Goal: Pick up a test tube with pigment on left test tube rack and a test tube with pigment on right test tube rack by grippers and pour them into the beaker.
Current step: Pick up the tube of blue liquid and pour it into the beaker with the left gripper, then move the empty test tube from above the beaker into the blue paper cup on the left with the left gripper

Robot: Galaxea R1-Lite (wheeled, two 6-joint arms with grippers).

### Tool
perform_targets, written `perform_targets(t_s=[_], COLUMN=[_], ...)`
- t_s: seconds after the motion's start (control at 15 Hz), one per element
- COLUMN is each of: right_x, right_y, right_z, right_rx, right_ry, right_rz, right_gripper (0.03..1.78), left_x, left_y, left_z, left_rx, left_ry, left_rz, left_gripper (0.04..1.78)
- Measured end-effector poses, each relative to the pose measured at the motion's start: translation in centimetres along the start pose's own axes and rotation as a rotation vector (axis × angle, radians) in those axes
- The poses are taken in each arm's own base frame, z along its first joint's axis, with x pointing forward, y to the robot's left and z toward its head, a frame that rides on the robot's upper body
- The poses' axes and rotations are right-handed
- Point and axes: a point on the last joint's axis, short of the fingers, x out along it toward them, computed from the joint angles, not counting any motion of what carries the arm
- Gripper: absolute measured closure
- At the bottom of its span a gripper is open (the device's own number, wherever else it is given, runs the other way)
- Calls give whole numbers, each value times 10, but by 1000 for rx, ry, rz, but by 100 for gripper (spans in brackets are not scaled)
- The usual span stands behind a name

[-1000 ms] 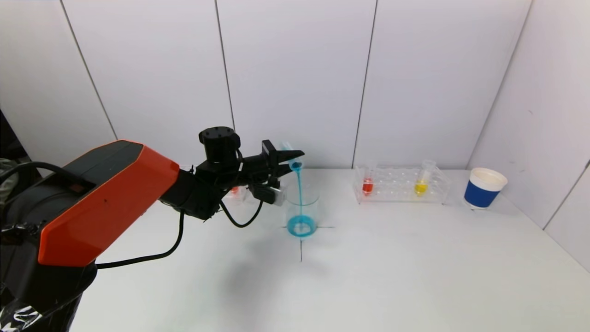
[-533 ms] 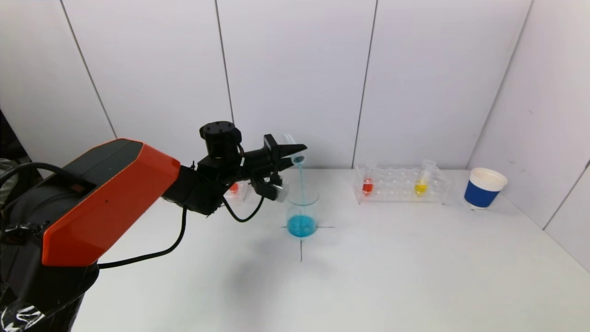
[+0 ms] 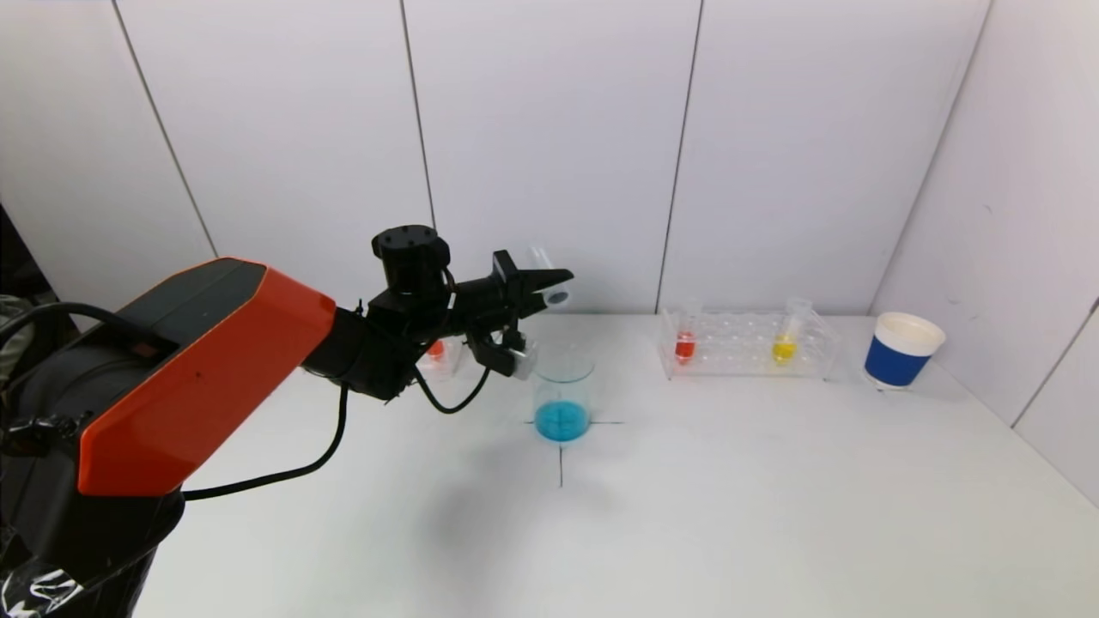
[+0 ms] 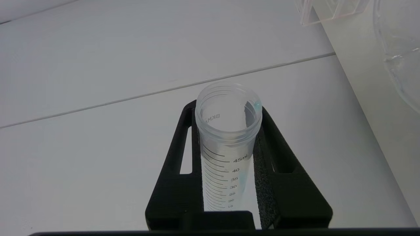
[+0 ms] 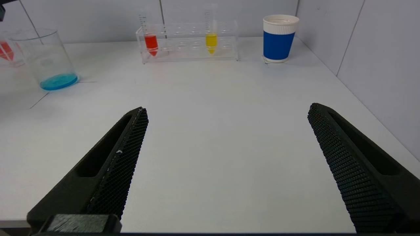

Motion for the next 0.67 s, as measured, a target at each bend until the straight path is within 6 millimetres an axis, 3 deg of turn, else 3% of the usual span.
perform_targets(t_s=[0.67], right_x=[0], right_y=[0], right_z=[0], right_rx=[0], right_ry=[0], right_rz=[0], right_gripper=[4], left_x=[-2], left_y=[0], left_z=[4], left_rx=[-97], left_ry=[10], left_rz=[-11], left_gripper=[137])
